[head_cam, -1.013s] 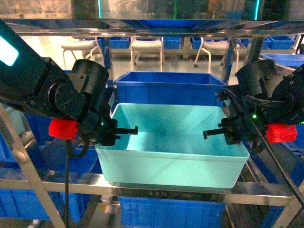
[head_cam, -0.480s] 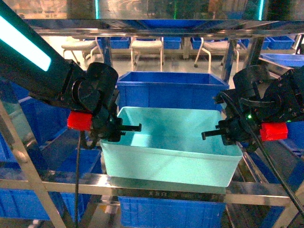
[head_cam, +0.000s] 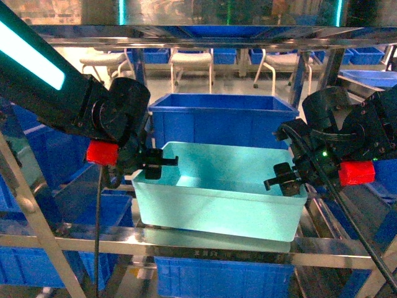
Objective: Organize blue bins on left shelf correctly
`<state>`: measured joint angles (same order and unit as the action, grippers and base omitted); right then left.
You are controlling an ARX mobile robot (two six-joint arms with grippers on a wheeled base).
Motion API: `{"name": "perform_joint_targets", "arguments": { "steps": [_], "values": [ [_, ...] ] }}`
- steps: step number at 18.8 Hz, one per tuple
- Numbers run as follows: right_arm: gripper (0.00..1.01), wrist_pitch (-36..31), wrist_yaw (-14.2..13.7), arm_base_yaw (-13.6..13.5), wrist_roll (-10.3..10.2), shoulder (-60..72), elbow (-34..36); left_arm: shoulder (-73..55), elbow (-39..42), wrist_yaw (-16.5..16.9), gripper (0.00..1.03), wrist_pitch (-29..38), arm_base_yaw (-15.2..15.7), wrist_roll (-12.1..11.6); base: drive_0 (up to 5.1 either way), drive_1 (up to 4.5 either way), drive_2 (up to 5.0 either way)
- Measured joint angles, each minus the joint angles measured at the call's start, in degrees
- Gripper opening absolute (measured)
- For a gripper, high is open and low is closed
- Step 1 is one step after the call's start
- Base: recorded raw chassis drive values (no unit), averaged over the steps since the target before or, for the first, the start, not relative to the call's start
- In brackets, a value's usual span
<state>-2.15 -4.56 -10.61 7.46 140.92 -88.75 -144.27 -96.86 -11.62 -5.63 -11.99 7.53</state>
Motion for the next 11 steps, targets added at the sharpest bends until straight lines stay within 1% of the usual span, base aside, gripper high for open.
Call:
{"name": "perform_joint_targets", "arguments": {
  "steps": [2,3,5,7,8,9,10,11],
  "values": [
    [0.70,-0.8,-0.1,0.1,0.2,0.0,0.1,1.6,4.3,-2.0,0.65,6.6,0.1,-0.5,0.0,0.00,0.0],
    [0.77,-3.5,-0.2,0.1,0.9,0.0,0.8,3.0,6.5,-2.9,0.73,8.4,0.1,-0.5,0.0,0.00,0.0],
    [0.83,-5.6,-0.2,0.1,1.3,-0.1,1.5,4.2,8.5,-3.3,0.78,10.1,0.0,-0.5,0.0,0.00,0.0],
    [0.85,-6.6,-0.2,0.1,1.4,-0.3,2.0,5.1,9.6,-3.6,0.82,11.1,-0.1,-0.5,0.0,0.00,0.0],
    [0.90,-8.1,-0.2,0.1,1.5,-0.7,3.0,5.9,10.8,-3.8,0.85,12.0,-0.2,-0.5,0.0,0.00,0.0],
    [0.92,-8.7,-0.2,0.1,1.6,-0.9,3.4,6.4,11.3,-3.9,0.87,12.6,-0.2,-0.5,0.0,0.00,0.0],
    [0.97,-10.1,-0.2,0.0,1.9,-1.5,4.5,7.9,13.0,-4.2,0.93,14.2,-0.2,-0.6,0.0,0.00,0.0],
    [0.99,-10.5,-0.2,0.0,2.0,-1.8,4.9,8.5,13.5,-4.3,0.94,14.6,-0.3,-0.5,0.0,0.00,0.0]
  ]
}}
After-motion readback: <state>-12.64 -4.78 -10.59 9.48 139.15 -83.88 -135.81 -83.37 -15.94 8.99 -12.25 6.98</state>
